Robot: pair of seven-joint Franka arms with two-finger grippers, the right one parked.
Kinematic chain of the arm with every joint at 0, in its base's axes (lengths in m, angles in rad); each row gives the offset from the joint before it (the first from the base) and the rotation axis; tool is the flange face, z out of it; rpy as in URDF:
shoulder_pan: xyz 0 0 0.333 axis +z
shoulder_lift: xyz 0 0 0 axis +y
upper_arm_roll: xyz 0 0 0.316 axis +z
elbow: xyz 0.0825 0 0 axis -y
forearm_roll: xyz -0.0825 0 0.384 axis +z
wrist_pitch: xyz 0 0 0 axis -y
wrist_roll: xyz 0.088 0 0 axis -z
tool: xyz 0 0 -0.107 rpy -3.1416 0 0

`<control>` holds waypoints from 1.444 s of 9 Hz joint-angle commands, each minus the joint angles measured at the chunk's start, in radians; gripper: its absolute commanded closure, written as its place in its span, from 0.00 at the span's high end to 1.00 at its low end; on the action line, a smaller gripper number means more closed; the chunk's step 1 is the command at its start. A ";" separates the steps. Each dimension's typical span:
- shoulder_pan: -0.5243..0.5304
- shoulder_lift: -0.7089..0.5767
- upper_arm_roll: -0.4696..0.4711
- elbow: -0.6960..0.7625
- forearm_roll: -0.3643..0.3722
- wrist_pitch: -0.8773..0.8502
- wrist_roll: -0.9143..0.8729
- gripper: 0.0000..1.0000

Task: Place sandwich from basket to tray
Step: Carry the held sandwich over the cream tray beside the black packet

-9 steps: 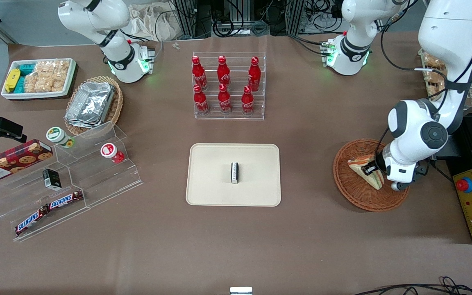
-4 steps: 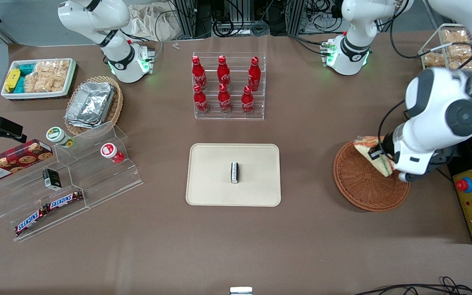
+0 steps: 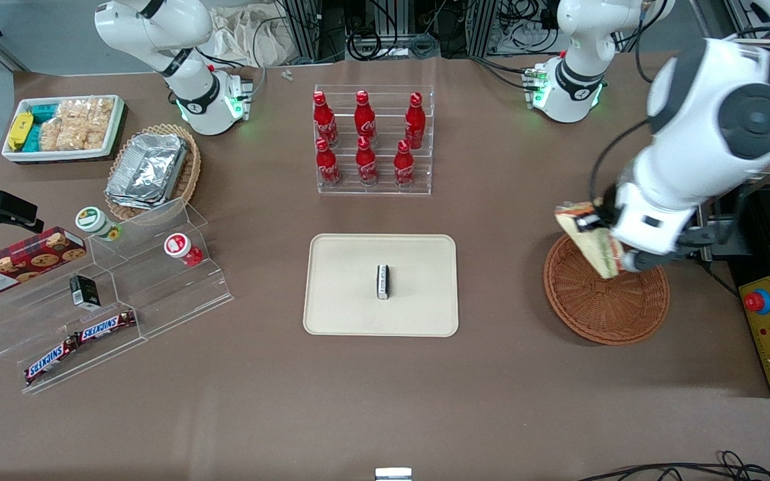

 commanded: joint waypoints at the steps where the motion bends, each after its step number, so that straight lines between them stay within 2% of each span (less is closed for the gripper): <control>1: -0.071 0.112 -0.058 -0.006 0.031 0.042 0.051 0.05; 4: -0.220 0.269 -0.058 -0.031 0.151 0.268 0.012 0.07; 7: -0.289 0.404 -0.051 -0.045 0.307 0.465 -0.113 0.12; 9: -0.314 0.482 -0.050 -0.039 0.436 0.527 -0.207 0.12; 10: -0.314 0.513 -0.050 -0.037 0.464 0.556 -0.229 0.12; 12: -0.340 0.542 -0.044 -0.036 0.466 0.558 -0.232 0.15; 13: -0.343 0.556 -0.041 -0.033 0.467 0.558 -0.232 0.26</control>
